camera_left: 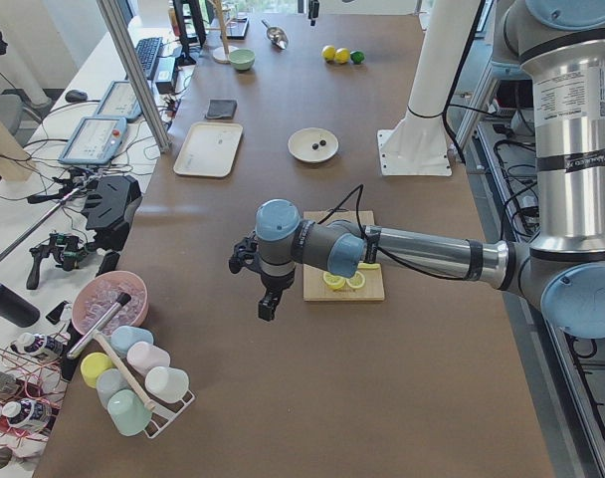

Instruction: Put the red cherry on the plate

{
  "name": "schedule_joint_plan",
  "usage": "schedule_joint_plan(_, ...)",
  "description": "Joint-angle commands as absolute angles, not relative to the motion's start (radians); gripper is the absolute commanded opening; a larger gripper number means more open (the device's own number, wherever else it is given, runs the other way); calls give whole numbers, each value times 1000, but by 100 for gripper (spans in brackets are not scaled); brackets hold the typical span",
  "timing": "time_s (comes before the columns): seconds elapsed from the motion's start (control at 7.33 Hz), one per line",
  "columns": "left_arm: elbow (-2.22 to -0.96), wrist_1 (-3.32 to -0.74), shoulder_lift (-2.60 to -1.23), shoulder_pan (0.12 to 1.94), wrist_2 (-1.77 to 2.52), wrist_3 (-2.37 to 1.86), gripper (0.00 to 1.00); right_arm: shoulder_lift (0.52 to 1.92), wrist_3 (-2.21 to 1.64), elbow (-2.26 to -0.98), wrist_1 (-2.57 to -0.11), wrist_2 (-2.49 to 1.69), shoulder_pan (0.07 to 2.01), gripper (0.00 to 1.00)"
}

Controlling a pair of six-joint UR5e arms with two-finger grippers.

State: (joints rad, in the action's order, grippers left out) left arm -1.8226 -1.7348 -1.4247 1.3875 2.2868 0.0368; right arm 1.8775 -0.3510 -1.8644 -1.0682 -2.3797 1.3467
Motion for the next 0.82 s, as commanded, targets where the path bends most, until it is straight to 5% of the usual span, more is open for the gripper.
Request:
schedule_joint_plan(0.0, -1818, -1740, -1425, 1388, 2286, 38, 98, 1884, -331, -1864, -1068, -2402, 1368, 100)
schedule_joint_plan(0.68, -1776, -1732, -1419, 1390, 2286, 46, 98, 1881, -316, -1899, -1065, -2471, 1364, 100)
